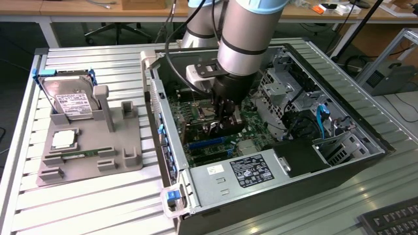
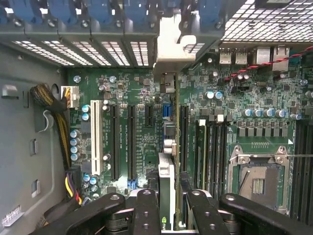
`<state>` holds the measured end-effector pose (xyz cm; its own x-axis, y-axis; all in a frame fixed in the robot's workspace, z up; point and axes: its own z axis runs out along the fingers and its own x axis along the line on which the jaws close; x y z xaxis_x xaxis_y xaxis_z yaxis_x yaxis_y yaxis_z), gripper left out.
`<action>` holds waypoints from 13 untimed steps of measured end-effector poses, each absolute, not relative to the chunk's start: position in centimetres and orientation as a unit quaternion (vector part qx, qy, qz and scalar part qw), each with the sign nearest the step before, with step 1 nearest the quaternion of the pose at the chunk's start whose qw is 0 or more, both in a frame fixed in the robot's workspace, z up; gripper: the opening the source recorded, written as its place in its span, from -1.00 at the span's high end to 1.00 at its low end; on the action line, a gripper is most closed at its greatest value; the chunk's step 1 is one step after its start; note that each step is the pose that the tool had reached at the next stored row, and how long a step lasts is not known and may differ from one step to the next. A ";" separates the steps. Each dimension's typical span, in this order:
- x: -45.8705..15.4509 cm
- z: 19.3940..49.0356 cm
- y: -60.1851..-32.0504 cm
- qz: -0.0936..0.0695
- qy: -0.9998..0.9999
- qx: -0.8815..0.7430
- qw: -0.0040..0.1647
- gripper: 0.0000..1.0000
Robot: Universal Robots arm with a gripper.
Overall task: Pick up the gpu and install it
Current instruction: 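Insert the gpu into the slot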
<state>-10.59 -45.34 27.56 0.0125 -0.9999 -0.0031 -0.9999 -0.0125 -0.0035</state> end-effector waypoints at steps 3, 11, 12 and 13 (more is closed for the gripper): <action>-10.7 27.6 -45.1 -0.004 0.703 -0.711 -0.001 0.47; -12.0 27.5 -45.1 -0.004 0.704 -0.710 -0.002 0.47; -12.0 27.5 -45.1 -0.004 0.705 -0.709 -0.002 0.47; -12.1 27.5 -45.1 -0.004 0.706 -0.708 -0.002 0.47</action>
